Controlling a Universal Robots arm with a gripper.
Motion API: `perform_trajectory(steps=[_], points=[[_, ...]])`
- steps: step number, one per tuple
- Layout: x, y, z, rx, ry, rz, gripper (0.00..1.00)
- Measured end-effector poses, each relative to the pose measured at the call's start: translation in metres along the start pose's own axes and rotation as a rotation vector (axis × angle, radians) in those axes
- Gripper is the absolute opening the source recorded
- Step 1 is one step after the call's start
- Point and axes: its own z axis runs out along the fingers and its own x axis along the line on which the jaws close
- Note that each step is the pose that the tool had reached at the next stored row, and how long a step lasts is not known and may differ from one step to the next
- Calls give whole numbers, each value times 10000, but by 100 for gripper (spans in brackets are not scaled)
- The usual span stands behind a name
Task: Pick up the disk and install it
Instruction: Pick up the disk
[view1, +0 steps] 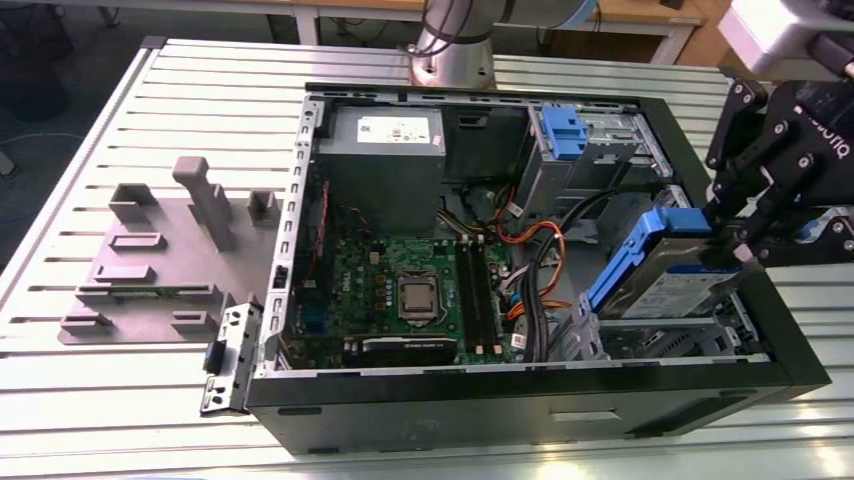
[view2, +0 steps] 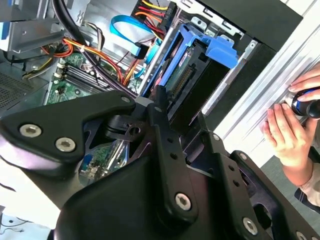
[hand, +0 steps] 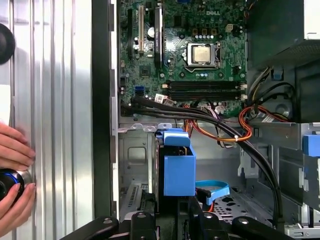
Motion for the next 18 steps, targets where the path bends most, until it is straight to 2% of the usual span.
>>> perform_trajectory(steps=[18], points=[[12,-1,327,1,16,0,35]])
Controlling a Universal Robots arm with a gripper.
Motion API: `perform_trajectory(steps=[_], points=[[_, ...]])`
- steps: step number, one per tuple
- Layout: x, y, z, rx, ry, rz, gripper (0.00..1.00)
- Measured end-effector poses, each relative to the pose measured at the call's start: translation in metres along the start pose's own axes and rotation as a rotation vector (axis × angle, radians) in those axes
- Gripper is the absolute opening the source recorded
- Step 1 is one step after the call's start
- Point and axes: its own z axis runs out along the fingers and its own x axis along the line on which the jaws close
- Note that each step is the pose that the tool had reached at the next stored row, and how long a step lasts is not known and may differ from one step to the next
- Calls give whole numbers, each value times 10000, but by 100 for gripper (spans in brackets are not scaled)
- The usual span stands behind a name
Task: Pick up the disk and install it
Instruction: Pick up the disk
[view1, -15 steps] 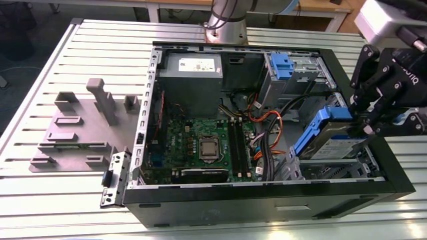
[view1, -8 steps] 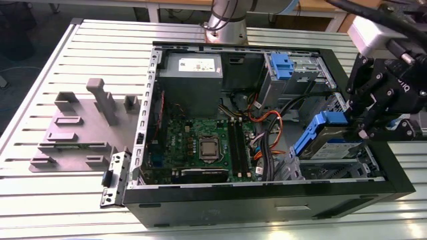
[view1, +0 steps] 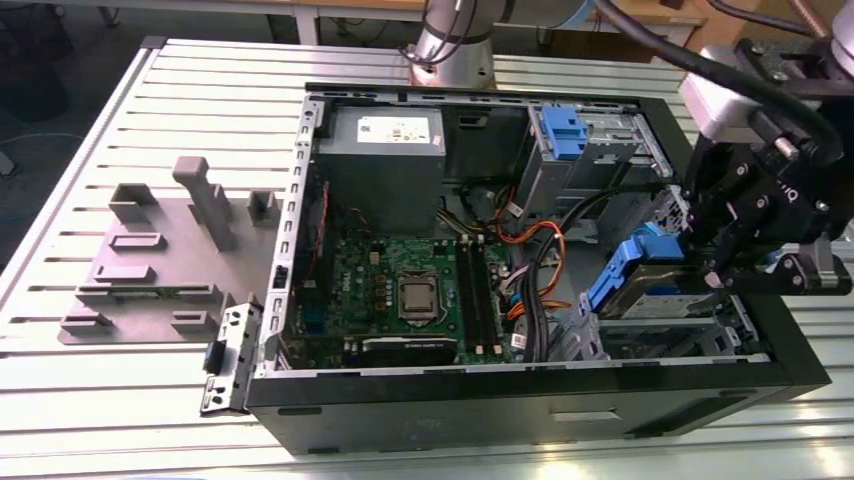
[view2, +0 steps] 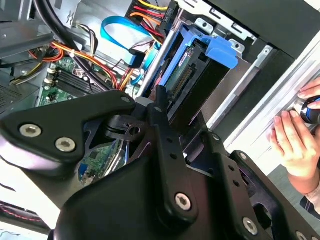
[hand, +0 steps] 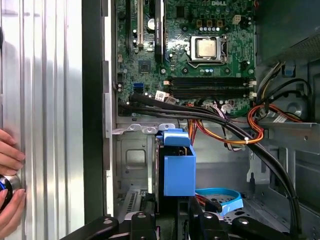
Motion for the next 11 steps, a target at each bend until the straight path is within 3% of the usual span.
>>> perform_trajectory(steps=[11], points=[[7,-1,199,0,6,0,35]])
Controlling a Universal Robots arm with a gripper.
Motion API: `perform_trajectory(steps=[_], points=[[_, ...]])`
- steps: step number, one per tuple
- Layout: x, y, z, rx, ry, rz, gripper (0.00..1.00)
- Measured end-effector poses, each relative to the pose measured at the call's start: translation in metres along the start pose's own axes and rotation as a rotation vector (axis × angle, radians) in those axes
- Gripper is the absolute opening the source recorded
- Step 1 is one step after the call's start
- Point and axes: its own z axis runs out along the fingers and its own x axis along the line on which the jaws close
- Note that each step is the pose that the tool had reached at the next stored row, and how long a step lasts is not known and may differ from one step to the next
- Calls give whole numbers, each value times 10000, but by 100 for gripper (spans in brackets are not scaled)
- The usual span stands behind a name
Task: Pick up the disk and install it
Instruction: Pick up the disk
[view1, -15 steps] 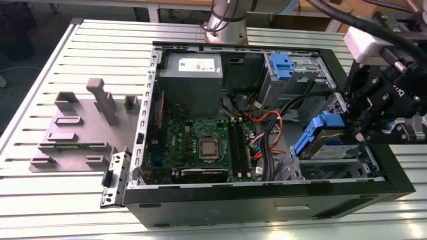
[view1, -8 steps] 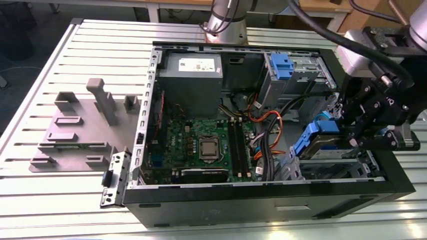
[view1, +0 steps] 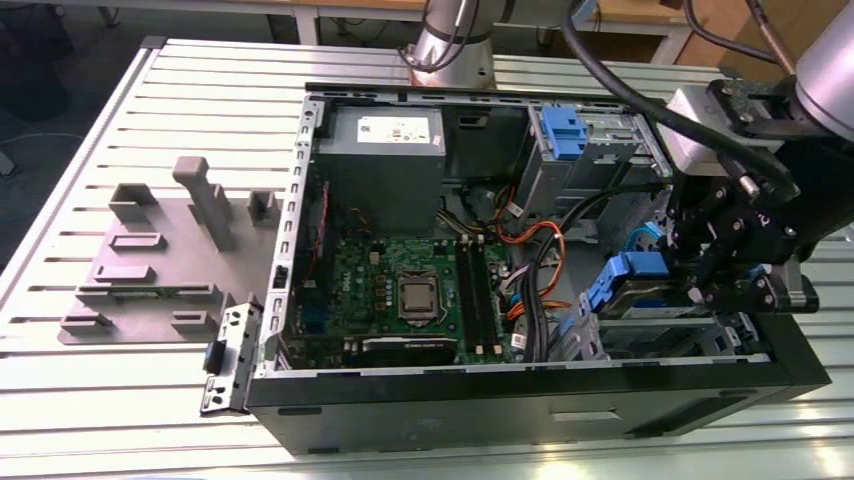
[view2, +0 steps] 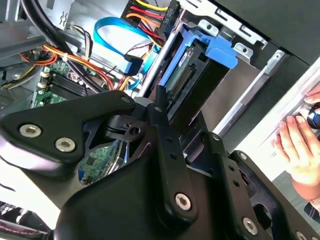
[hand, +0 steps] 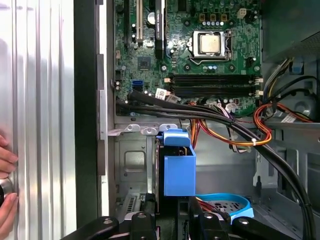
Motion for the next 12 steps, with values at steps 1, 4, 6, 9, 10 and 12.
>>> perform_trajectory(steps=[1,4,6,9,10,12], points=[[0,0,16,0,0,-1,35],[1,0,48,0,15,0,35],[2,0,51,1,35,0,35],[2,0,50,1,38,0,35],[2,0,51,1,37,0,35],[2,0,51,1,37,0,35]])
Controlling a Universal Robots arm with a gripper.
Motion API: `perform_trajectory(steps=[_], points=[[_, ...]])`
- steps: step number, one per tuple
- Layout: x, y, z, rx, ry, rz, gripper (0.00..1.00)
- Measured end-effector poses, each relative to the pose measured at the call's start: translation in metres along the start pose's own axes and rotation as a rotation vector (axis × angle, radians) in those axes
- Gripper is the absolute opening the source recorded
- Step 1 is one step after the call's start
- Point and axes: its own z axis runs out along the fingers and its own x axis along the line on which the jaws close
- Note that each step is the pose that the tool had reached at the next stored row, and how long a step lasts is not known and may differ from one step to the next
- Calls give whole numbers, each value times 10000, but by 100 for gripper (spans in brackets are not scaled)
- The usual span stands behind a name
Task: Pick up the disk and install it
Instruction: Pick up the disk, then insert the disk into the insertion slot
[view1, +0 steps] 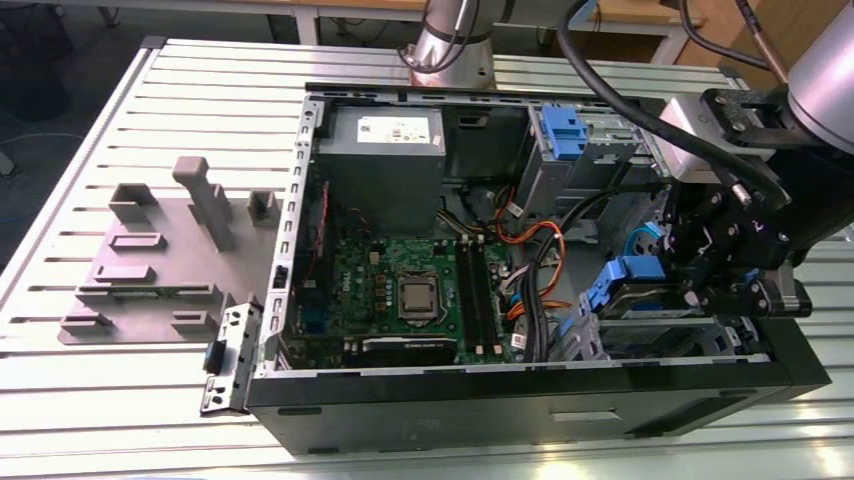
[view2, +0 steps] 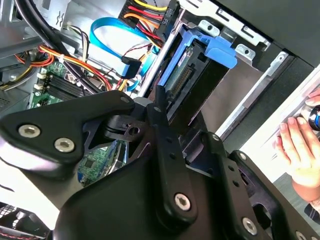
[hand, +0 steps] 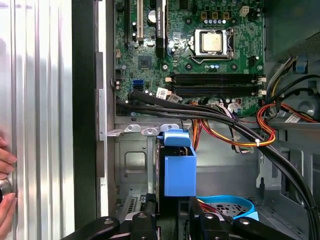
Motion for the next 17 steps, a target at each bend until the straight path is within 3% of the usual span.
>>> perform_trajectory(steps=[2,3,17], points=[[0,0,-1,0,3,1,36],[0,1,0,0,2,1,42],[-45,4,15,0,-9,0,42]])
